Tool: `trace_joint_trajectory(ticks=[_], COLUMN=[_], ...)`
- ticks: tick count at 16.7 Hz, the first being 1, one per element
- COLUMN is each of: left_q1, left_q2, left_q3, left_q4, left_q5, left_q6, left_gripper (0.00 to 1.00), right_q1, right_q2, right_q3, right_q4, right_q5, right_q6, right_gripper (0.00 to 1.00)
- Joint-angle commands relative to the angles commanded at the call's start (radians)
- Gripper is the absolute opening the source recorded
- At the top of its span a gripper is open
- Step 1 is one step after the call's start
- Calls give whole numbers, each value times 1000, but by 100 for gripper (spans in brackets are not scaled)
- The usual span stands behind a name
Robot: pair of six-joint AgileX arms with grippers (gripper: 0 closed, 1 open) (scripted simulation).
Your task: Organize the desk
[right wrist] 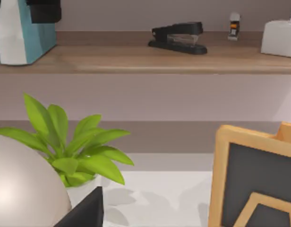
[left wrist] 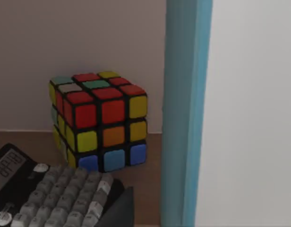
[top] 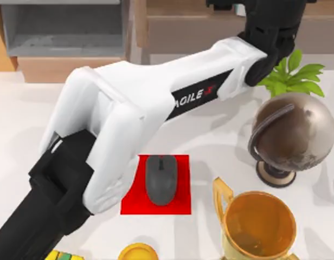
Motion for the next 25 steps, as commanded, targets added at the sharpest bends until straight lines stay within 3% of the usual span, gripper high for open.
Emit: trace_joint_trajectory(ticks=[8,18,25], left_q1=[0,-4,-39], left_q2=[0,-4,-114], left_q3=[0,-3,-176], left_q4=[0,2,59], left_q5=[0,-2,-33], left_q6=[0,2,5], left_gripper=[2,0,0], right_q1=[0,0,0], right_q2=[0,0,0], right_q3=[0,0,0], right_q4=[0,0,0], right_q5=[0,0,0], right_q6=[0,0,0], right_gripper=[100,100,100])
